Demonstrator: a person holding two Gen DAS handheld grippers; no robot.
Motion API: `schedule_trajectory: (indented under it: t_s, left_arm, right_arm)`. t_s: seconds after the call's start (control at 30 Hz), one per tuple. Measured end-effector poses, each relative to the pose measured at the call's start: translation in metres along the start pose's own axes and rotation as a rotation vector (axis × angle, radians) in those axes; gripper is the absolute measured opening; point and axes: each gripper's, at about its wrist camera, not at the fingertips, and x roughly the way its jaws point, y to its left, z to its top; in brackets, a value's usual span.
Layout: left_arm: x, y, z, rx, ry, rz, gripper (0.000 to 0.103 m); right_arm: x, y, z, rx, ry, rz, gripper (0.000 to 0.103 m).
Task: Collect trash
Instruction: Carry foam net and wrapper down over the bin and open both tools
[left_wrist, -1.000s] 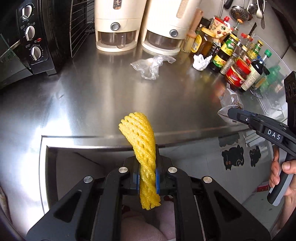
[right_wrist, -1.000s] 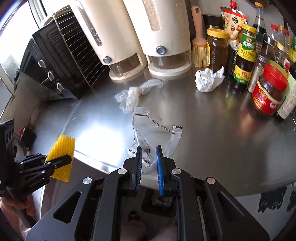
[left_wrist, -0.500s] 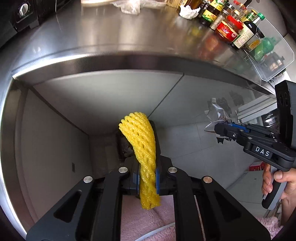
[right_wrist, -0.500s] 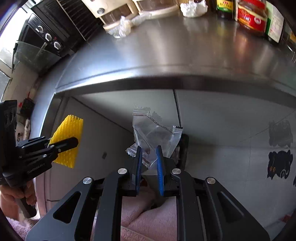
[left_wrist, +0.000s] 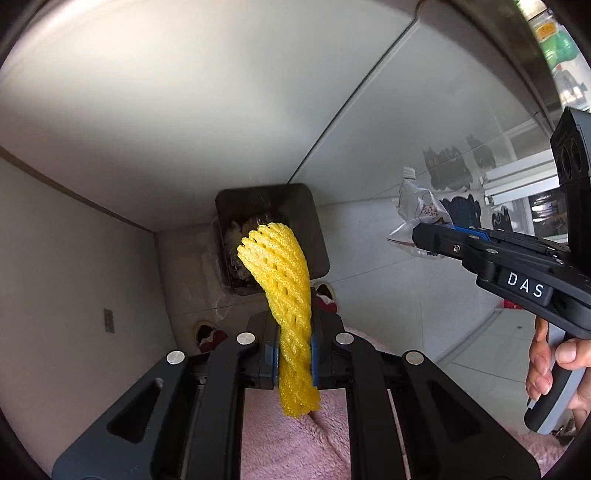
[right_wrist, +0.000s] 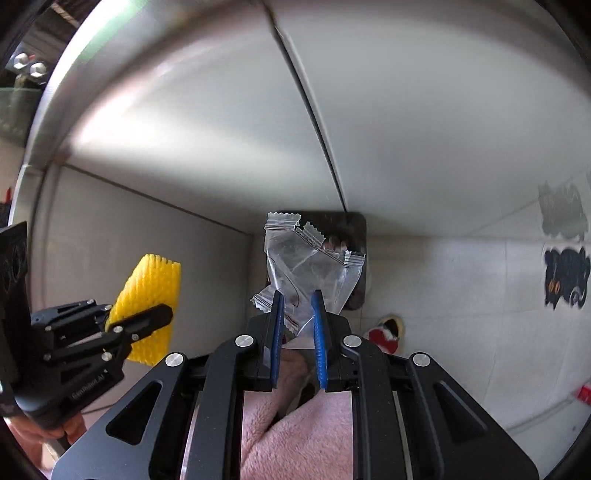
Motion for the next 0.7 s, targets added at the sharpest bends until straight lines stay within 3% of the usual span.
schedule_trajectory:
  t_s: [0.4,0.7]
  left_arm:
    - [0.068,0.006,0.022,0.003,0.073,-0.007,0.01]
    - [0.078,0.011,0.034,-0.005,0.085,0.001,0.016]
  right_arm:
    - [0.072,-0.006,0.03,0.077,0.073,0.001,0.016]
    - [0.082,-0.002,0.043,0.065,0.087,-0.003,0.019]
